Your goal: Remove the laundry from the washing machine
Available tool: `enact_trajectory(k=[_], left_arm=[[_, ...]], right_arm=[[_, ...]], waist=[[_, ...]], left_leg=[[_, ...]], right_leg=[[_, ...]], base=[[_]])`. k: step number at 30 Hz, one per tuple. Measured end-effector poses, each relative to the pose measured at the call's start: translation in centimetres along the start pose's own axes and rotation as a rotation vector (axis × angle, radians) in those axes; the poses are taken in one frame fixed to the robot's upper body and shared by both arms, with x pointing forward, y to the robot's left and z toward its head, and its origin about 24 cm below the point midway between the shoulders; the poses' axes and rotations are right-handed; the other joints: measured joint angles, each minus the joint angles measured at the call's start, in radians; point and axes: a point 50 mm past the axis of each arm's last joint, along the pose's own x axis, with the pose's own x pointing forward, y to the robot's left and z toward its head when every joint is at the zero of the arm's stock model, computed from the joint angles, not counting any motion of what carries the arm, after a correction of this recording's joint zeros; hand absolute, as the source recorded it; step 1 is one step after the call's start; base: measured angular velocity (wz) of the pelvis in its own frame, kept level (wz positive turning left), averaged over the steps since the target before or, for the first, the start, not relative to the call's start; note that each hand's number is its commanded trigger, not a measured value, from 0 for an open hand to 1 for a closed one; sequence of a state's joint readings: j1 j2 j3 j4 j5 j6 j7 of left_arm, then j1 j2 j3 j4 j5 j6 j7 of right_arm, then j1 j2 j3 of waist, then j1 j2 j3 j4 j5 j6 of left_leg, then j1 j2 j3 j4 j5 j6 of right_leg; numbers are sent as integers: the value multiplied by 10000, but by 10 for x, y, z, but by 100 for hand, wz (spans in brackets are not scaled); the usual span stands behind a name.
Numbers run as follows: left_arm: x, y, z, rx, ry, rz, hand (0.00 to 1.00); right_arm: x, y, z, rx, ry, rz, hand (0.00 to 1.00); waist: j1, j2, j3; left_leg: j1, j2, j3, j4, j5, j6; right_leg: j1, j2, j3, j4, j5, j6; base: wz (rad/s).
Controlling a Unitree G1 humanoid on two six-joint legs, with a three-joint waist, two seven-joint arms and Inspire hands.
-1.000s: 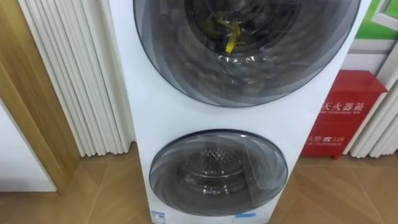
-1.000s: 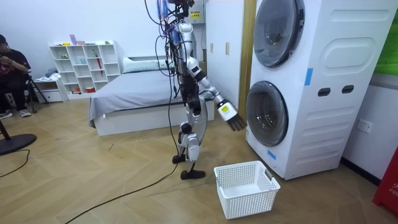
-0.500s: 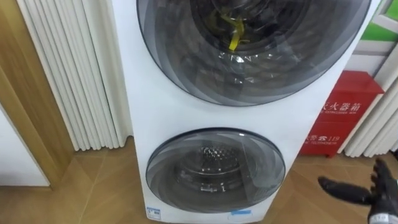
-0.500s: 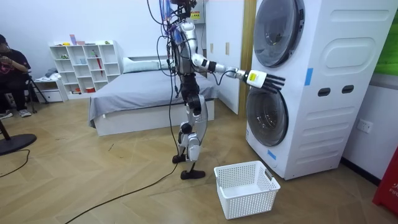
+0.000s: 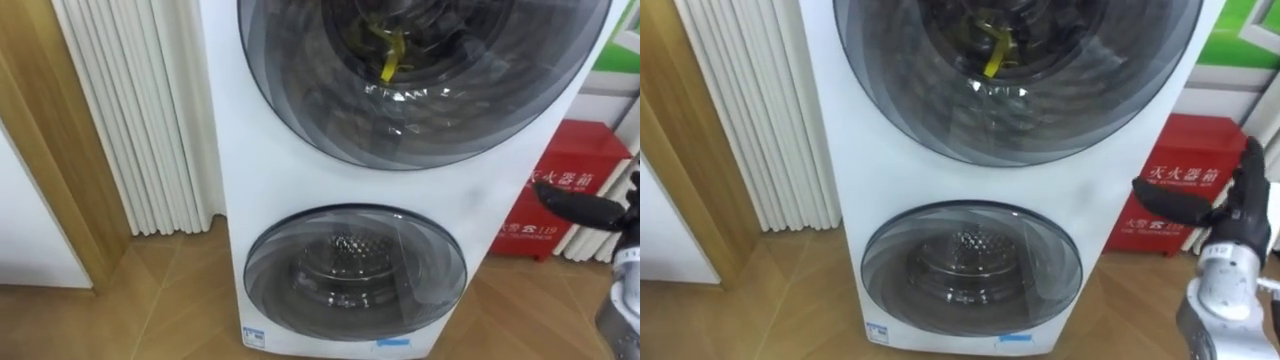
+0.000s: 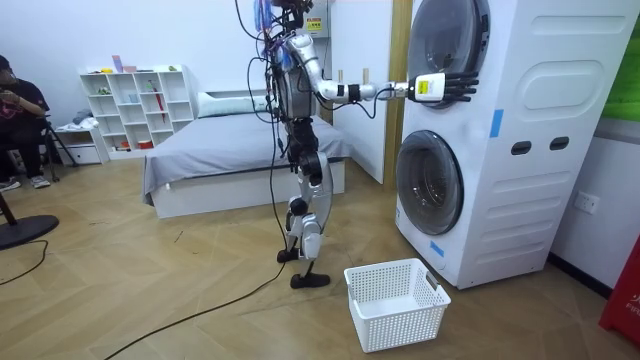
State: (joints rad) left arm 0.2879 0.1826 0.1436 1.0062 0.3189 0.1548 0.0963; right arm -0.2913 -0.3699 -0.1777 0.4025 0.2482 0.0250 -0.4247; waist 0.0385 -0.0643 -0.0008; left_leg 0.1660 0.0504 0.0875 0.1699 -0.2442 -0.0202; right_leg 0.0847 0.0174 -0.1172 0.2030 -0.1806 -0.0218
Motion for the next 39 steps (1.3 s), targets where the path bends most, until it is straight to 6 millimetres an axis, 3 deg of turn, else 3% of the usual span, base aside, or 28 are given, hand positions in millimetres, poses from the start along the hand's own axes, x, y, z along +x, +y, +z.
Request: enact_trajectory(k=[10, 15, 21, 25, 30, 39], left_arm=[[-1, 6, -2, 59, -11, 159, 0], [0, 14, -2, 149, -18, 329, 0], [0, 18, -3, 170, -27, 326, 0], [0, 20, -4, 207, -26, 261, 0], [1, 27, -6, 289, 20, 348, 0], [0, 27, -8, 290, 22, 347, 0]], right_arm=[[16, -20, -13, -83, 1262, -611, 0], [20, -27, -7, 150, 1226, -758, 0], [30, -20, 5, 367, 1066, -796, 0], [38, -18, 20, 144, 683, -727, 0], [44, -25, 17, -510, 901, -851, 0], [45, -24, 16, -982, 906, -179, 0]], waist=[[95, -102, 13], [184, -111, 18], [196, -103, 23], [232, -238, 98], [477, -435, 1], [698, -398, 15]], left_leg=[[-154, -21, -117, 61, 4, 5], [-147, -21, -113, 59, 4, 5], [-143, -18, -197, 61, 4, 5], [-225, -22, -356, 137, 4, 5], [-321, -29, -470, 218, 4, 5], [-376, -34, -634, 211, 4, 4]], right_leg=[[-24, -20, -105, -2, -5, -6], [-25, -15, -79, -8, -4, -6], [9, -21, -181, 2, -2, -8], [33, -42, -355, -18, -3, -9], [41, -54, -510, -157, 24, -36], [58, -71, -677, -162, 24, -36]], base=[[3], [0], [3], [12], [9], [5]])
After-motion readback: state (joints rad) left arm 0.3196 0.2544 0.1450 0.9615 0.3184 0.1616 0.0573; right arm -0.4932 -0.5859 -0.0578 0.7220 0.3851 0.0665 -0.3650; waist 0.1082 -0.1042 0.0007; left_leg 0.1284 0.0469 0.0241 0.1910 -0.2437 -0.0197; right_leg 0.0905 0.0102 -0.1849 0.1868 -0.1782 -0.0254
